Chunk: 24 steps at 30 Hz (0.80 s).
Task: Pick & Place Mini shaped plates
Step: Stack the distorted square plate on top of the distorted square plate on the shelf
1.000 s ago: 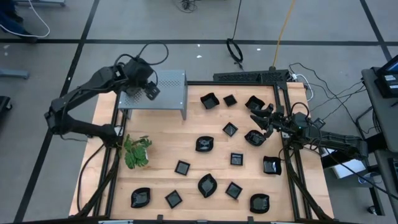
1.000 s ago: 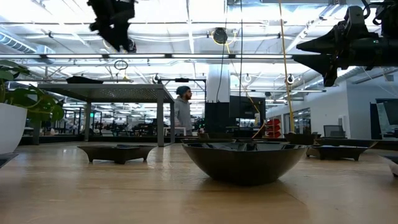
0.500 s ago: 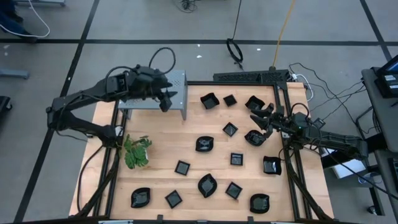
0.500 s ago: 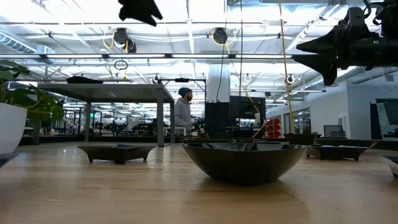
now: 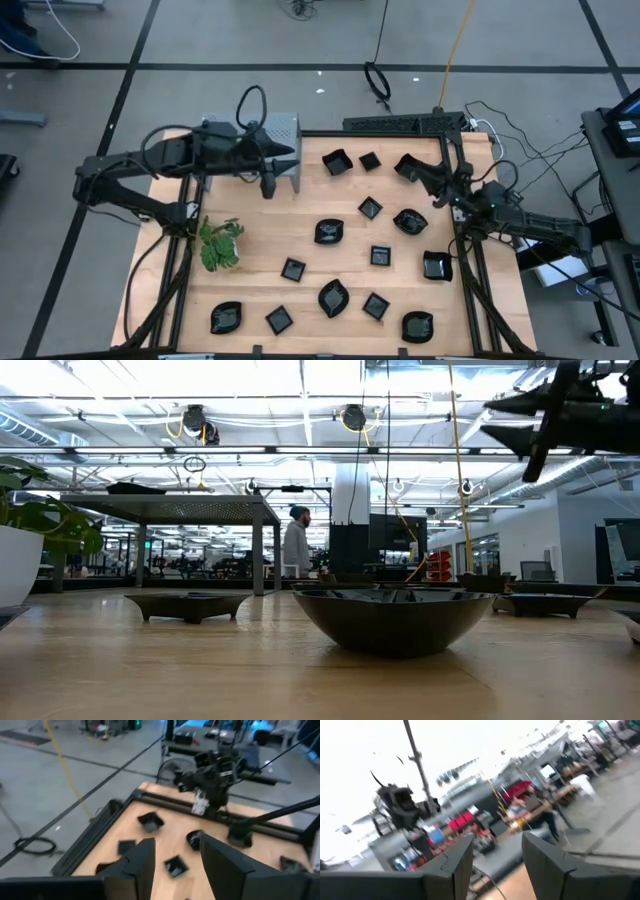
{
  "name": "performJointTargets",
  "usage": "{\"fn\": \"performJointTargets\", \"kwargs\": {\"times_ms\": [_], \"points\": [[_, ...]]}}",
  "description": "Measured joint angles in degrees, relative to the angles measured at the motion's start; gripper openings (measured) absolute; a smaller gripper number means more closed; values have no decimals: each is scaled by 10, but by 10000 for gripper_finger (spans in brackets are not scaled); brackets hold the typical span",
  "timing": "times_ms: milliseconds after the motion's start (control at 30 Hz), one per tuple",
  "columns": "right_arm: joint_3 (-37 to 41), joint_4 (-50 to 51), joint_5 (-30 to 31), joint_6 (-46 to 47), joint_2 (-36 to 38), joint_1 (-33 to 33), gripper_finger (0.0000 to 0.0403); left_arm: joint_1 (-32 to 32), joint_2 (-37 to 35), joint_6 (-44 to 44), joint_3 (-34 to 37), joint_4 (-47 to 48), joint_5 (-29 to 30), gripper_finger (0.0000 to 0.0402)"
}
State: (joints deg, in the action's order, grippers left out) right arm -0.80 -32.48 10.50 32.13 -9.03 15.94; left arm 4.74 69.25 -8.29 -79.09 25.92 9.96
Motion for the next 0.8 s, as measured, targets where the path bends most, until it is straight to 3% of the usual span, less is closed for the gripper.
{"fn": "performJointTargets", "kwargs": {"times_ms": [367,800], "points": [[0,-94,15,34,0,0,155,-28,-1,3,0,-62,0,152],[0,-93,17,78,0,0,155,-41,-1,3,0,-63,0,152]]}}
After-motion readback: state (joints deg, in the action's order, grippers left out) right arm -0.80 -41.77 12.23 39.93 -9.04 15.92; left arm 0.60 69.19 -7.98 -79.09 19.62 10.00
